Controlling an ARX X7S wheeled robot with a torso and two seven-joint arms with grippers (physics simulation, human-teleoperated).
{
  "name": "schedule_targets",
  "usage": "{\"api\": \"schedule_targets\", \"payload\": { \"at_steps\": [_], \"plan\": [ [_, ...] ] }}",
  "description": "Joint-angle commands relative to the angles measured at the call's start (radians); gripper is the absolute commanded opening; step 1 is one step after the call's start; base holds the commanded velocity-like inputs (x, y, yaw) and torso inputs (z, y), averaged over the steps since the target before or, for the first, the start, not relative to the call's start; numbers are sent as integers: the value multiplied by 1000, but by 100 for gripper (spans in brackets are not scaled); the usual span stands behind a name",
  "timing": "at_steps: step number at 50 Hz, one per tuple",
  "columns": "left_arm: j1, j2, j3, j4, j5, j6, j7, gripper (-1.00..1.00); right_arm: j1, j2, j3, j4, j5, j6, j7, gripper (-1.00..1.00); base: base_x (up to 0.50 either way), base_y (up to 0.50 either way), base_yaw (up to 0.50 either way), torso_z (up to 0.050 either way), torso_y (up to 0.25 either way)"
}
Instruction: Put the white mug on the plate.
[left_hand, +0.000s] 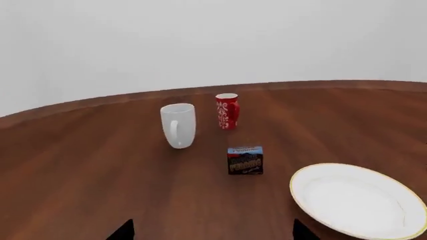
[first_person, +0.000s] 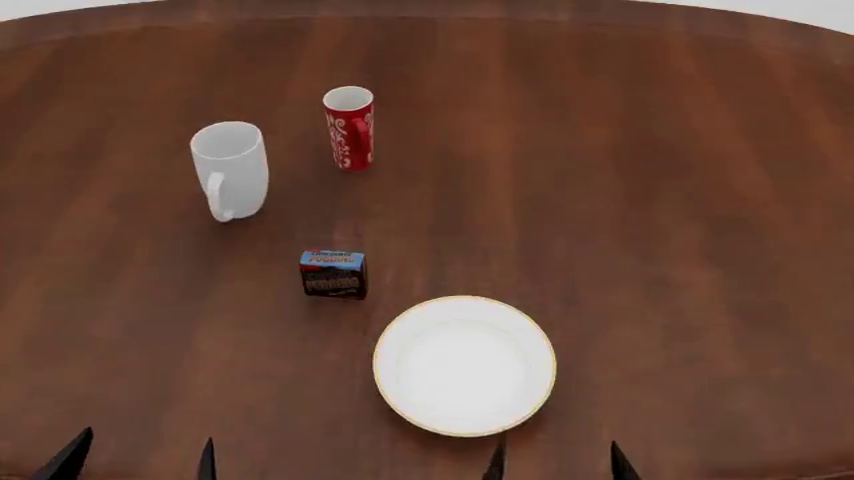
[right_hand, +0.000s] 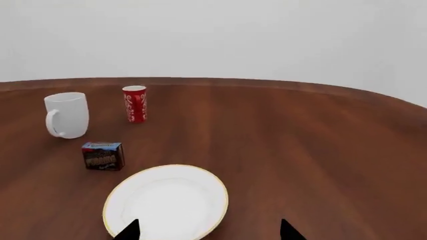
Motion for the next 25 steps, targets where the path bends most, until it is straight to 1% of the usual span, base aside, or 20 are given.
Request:
{"api": "schedule_targets", "payload": {
  "at_steps": [1, 3, 5, 8, 12, 13, 14, 16, 21, 25],
  "plan": [
    [-88, -62, 42, 233, 37, -209, 12, 100, 89, 48, -7, -215, 6, 193, 45, 100, 0, 0, 0, 0, 0],
    [-129, -75, 47, 306, 55, -279, 15, 100, 124, 62, -8, -309, -5, 267, 54, 100, 0, 0, 0, 0, 0],
    [-194, -82, 33, 408, 27, -384, 42, 100, 183, 73, 8, -421, 5, 368, 55, 100, 0, 0, 0, 0, 0],
    [-264, -94, 44, 493, 41, -479, 51, 100, 249, 82, 39, -533, 41, 487, 51, 100, 0, 0, 0, 0, 0],
    [-348, -103, 51, 547, 40, -586, 64, 100, 341, 78, 110, -635, 133, 656, 36, 100, 0, 0, 0, 0, 0],
    [-359, -103, 48, 556, 37, -602, 66, 100, 356, 80, 119, -653, 145, 683, 36, 100, 0, 0, 0, 0, 0],
    [-377, -97, 28, 570, 8, -626, 81, 100, 392, 83, 138, -692, 169, 746, 36, 100, 0, 0, 0, 0, 0],
    [-411, -98, 18, 583, -1, -672, 83, 100, 422, 91, 147, -723, 185, 791, 35, 100, 0, 0, 0, 0, 0],
    [-458, -92, 7, 606, -15, -733, 83, 100, 457, 98, 168, -759, 215, 835, 31, 100, 0, 0, 0, 0, 0],
    [-465, -86, -7, 612, -27, -733, 80, 100, 454, 97, 182, -770, 226, 829, 30, 100, 0, 0, 0, 0, 0]
  ]
}}
